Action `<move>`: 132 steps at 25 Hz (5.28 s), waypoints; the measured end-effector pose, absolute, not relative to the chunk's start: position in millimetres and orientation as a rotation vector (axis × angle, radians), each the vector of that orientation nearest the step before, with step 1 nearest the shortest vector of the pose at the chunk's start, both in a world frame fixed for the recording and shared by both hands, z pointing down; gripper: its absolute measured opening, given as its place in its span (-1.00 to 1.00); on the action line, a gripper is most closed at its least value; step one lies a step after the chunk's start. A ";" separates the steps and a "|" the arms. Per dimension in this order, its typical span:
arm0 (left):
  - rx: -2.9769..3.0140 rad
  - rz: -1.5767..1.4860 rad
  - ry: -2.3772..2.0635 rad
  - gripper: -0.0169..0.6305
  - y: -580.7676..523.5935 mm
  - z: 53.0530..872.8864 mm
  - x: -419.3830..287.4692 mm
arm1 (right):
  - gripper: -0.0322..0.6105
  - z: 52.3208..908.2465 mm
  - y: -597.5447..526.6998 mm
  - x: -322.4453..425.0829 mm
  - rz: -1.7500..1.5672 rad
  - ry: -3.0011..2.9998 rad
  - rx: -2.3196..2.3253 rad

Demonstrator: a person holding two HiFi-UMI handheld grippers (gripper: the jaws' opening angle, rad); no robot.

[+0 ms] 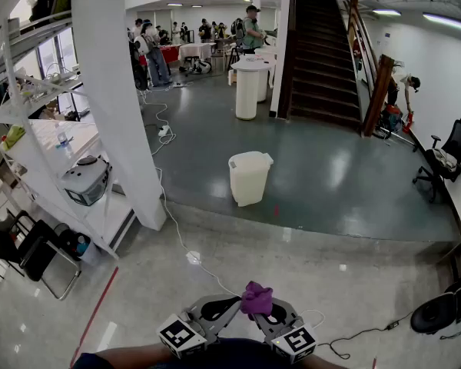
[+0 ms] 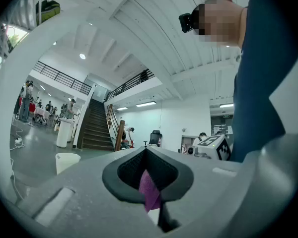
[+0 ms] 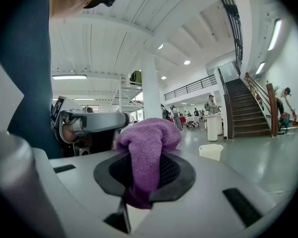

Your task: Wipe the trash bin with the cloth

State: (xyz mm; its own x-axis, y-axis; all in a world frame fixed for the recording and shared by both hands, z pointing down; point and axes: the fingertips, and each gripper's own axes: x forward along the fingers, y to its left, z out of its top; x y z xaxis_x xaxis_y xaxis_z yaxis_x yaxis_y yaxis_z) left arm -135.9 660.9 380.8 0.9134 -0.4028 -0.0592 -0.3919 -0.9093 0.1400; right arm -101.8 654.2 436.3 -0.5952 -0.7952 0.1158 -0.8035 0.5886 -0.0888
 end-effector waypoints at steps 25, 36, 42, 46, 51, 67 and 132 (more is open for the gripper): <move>2.911 -0.098 -0.711 -0.99 640.9 393.6 -42.9 | -0.66 455.1 637.9 -11.1 0.243 -2.797 1.314; 2.884 -0.086 -0.735 -0.99 592.6 400.9 -14.8 | -0.66 464.1 592.2 20.2 0.296 -2.784 1.313; 2.888 -0.131 -0.688 -0.99 511.2 408.4 -25.8 | -0.66 468.5 510.1 13.3 0.267 -2.734 1.352; 2.903 -0.163 -0.640 -0.99 430.1 407.1 -40.6 | -0.66 467.8 433.7 2.0 0.250 -2.691 1.420; 2.939 -0.145 -0.568 -0.99 327.9 401.5 -57.6 | -0.66 467.0 335.3 -8.8 0.291 -2.627 1.522; 2.921 -0.153 -0.470 -0.99 132.6 384.3 -98.4 | -0.66 433.3 139.1 -43.0 0.259 -2.571 1.620; 2.739 -0.030 -0.876 -0.99 -255.7 429.2 -33.9 | -0.66 565.8 -335.8 32.3 0.197 -2.522 1.102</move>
